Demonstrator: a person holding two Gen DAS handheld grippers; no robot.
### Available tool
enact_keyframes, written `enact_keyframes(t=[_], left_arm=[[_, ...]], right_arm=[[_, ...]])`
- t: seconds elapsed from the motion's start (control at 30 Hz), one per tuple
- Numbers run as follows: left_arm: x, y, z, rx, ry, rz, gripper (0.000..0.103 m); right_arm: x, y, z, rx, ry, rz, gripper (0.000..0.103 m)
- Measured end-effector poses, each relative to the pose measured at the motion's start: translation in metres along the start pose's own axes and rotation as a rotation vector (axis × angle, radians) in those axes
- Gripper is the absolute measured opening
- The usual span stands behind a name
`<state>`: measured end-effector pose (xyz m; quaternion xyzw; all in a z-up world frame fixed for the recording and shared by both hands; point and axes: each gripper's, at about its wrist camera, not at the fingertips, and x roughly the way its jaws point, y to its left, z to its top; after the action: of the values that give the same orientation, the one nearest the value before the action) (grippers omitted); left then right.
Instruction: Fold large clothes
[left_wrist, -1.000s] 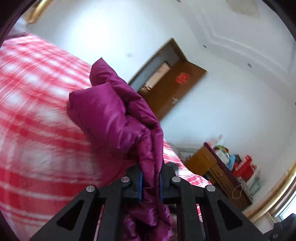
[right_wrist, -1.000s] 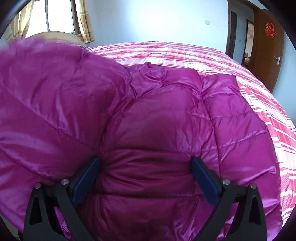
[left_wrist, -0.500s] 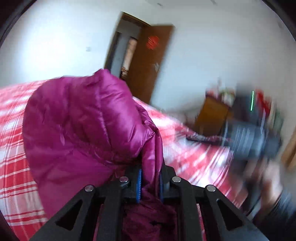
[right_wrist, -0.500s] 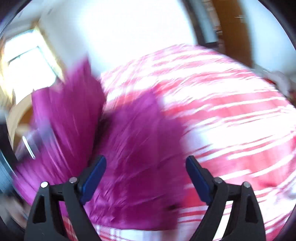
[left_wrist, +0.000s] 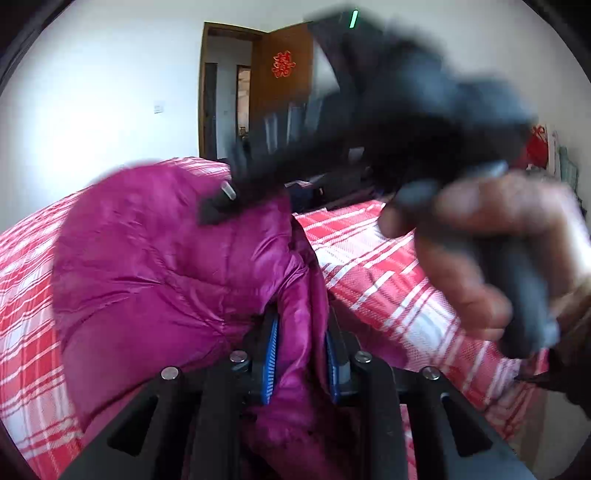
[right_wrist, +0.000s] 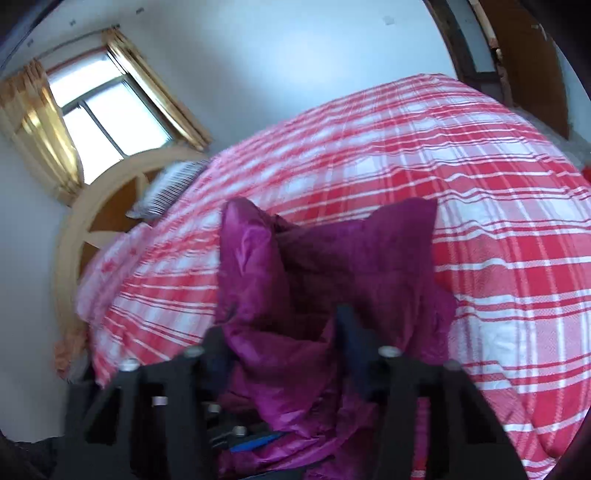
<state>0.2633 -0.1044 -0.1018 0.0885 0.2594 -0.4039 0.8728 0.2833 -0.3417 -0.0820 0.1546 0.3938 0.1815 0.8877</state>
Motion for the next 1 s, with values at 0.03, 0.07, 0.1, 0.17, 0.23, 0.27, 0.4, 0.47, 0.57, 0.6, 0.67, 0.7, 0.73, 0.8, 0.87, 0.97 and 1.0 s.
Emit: enact_keyframes(t=[0.03, 0.07, 0.1, 0.17, 0.23, 0.27, 0.4, 0.47, 0.57, 0.6, 0.67, 0.7, 0.73, 0.8, 0.87, 0.97, 1.0], left_arm=[[-0.016, 0.001, -0.001, 0.005, -0.033, -0.016, 0.024], [-0.033, 0.002, -0.002, 0.012, -0.074, -0.029, 0.034], [-0.047, 0.004, -0.003, 0.015, -0.107, -0.030, 0.058], [-0.078, 0.018, -0.009, -0.004, -0.196, 0.014, 0.092], [-0.096, 0.042, -0.019, -0.053, -0.269, 0.048, 0.096], [-0.091, 0.056, -0.021, -0.080, -0.234, 0.075, 0.096], [-0.052, 0.110, -0.039, -0.265, -0.068, 0.077, 0.095], [-0.040, 0.112, -0.045, -0.286, -0.069, 0.092, 0.096], [-0.037, 0.103, -0.039, -0.264, -0.081, 0.109, 0.096], [-0.036, 0.100, -0.038, -0.258, -0.080, 0.112, 0.096], [-0.038, 0.098, -0.036, -0.235, -0.071, 0.114, 0.096], [-0.039, 0.097, -0.035, -0.231, -0.068, 0.116, 0.096], [-0.038, 0.096, -0.031, -0.238, -0.081, 0.115, 0.096], [-0.050, 0.106, -0.031, -0.261, -0.128, 0.139, 0.096], [-0.062, 0.121, -0.026, -0.282, -0.162, 0.203, 0.096], [-0.066, 0.149, -0.004, -0.311, -0.170, 0.332, 0.096], [-0.063, 0.156, 0.004, -0.322, -0.163, 0.344, 0.096]], right_arm=[[0.001, -0.003, -0.001, -0.011, -0.002, -0.059, 0.041], [0.003, -0.007, -0.002, -0.014, -0.002, -0.101, 0.041], [0.002, -0.013, -0.005, -0.014, 0.000, -0.145, 0.041], [0.009, -0.024, -0.003, -0.013, 0.009, -0.198, 0.041], [0.014, -0.030, -0.003, -0.011, 0.033, -0.222, 0.041], [0.016, -0.031, -0.005, -0.012, 0.044, -0.239, 0.041], [0.005, -0.024, 0.000, 0.032, 0.032, -0.311, 0.044], [-0.011, -0.005, 0.007, 0.036, -0.016, -0.329, 0.045], [-0.034, 0.028, 0.022, 0.074, -0.102, -0.287, 0.055], [-0.036, 0.035, 0.024, 0.085, -0.119, -0.266, 0.062], [-0.033, 0.054, 0.031, 0.113, -0.159, -0.182, 0.068], [-0.029, 0.058, 0.034, 0.131, -0.171, -0.148, 0.068], [-0.022, 0.060, 0.035, 0.159, -0.185, -0.102, 0.068], [-0.007, 0.051, 0.032, 0.212, -0.230, -0.080, 0.066], [0.003, 0.035, 0.027, 0.261, -0.255, -0.093, 0.066], [0.010, 0.010, 0.018, 0.307, -0.303, -0.191, 0.066], [0.013, 0.005, 0.015, 0.298, -0.302, -0.223, 0.066]])
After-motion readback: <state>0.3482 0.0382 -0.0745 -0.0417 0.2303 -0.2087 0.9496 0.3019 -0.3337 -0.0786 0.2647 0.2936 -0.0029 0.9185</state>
